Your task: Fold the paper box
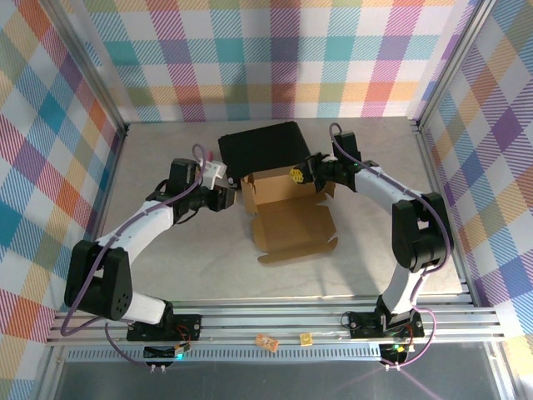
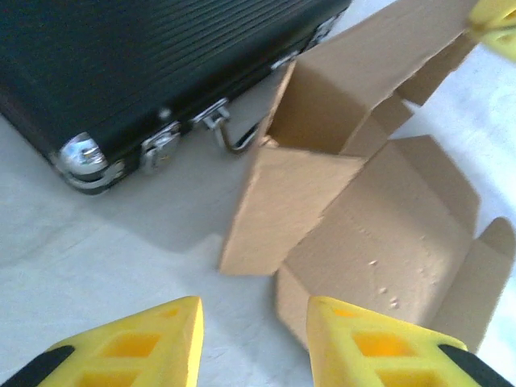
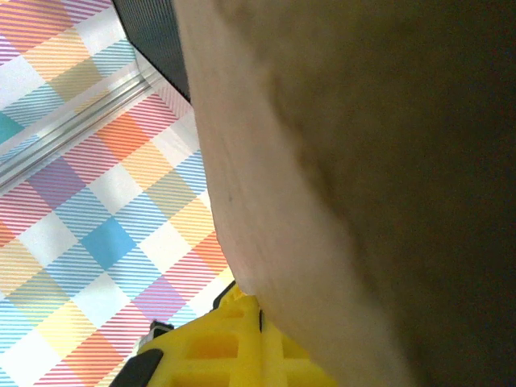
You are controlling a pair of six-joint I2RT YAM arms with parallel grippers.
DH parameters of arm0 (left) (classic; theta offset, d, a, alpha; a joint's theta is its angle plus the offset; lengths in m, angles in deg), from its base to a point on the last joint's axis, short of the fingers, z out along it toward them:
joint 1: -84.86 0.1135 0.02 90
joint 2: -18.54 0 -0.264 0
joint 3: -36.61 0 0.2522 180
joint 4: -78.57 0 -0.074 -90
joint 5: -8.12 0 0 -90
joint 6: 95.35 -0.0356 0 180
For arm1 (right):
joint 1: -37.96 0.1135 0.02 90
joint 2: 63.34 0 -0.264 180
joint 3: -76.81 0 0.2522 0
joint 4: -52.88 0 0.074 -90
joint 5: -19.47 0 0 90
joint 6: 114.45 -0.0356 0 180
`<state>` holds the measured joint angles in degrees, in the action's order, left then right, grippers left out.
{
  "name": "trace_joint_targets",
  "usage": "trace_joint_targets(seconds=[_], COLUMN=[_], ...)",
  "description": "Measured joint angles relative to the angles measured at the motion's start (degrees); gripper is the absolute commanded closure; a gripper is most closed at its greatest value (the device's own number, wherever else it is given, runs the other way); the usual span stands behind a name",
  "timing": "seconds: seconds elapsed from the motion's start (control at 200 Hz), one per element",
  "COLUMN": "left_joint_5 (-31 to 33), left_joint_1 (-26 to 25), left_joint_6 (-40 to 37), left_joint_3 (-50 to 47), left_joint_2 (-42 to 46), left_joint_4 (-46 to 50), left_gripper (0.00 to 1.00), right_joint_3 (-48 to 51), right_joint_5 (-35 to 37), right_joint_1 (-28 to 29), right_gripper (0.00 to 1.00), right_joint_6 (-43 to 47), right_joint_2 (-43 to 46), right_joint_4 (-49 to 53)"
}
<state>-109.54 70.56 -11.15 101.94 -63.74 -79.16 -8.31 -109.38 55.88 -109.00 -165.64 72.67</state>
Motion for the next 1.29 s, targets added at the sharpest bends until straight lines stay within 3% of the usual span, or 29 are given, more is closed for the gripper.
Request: trace_joint_targets(seconds=[0.39,0.61,0.885,1.295], left_joint_5=[-7.3,-10.3,-11.1,-9.4], left_joint_1=[-0.6,-1.8,-3.6,-6.7], left_joint_6=[-8.3,-10.8,-11.4,-6.0], left_joint_3=[5.7,9.6,11.3,11.0], left_joint_2=[-15.5,-16.6,-19.4,-19.3], left_joint_4=[-4.2,-4.2,-4.1,-6.6], left_gripper=[0.56,0.56,0.63,0.54], right_joint_3=[-1.1,-1.2,-1.9,-2.3], right_joint_5=[-0.7,-0.8,-0.8,-0.8], right_joint_1=[0.0,0.0,-0.3,-1.1], right_gripper=[1.00,1.00,1.00,1.00], right_joint_6=[1.1,1.1,1.1,1.1], right_joint_2=[-0.9,-1.0,-1.2,-1.2], right_joint_4=[2.0,2.1,2.3,2.2])
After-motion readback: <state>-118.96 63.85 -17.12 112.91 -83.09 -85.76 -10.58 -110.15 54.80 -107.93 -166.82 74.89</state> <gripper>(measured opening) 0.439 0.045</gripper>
